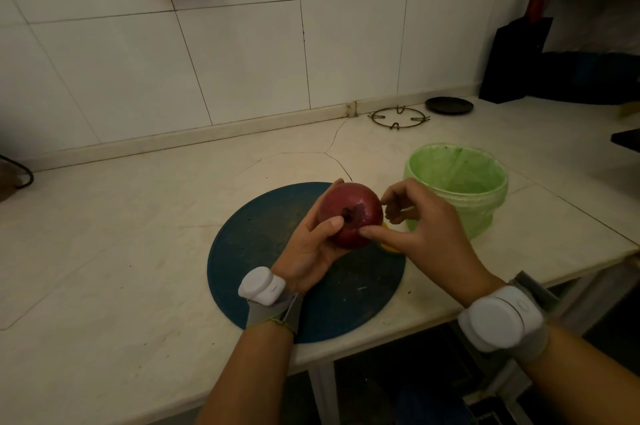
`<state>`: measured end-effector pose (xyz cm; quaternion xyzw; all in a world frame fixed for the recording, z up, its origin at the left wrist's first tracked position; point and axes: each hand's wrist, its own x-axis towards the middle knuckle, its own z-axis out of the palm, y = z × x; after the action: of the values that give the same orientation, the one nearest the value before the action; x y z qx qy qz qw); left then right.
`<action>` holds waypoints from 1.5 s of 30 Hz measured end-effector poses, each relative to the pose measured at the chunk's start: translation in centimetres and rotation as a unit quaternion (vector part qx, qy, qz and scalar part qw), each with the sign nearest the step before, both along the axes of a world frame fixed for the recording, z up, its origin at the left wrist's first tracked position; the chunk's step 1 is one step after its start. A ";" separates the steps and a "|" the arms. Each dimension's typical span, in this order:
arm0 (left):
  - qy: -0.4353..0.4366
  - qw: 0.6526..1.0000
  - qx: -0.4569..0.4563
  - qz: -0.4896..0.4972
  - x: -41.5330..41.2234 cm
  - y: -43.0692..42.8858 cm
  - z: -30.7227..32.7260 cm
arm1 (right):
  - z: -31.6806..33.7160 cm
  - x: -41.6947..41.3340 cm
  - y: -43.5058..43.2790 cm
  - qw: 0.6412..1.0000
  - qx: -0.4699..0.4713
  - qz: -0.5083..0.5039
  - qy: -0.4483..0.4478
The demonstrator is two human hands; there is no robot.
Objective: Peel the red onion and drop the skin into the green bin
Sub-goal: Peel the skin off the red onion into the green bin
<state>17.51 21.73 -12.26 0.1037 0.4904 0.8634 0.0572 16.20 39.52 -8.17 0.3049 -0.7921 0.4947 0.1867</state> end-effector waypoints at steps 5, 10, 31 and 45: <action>0.005 1.000 0.006 0.021 0.2 0.0 0.1 | 0.2 0.1 -0.3 1.000 -0.018 -0.013 0.009; 0.018 1.000 -0.003 0.017 0.1 -0.2 0.2 | 0.8 0.0 -0.2 0.997 0.067 -0.018 0.045; 0.010 0.998 -0.060 0.015 -0.3 0.0 -0.3 | 2.2 -1.0 0.0 0.962 0.269 -0.028 0.049; 0.005 0.999 -0.034 0.008 -0.1 0.0 -0.1 | 1.6 -1.3 0.2 0.981 0.183 -0.037 0.044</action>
<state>17.44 21.68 -12.33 0.1020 0.5206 0.8462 0.0514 14.91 39.74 -6.56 0.3257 -0.8709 0.3204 0.1810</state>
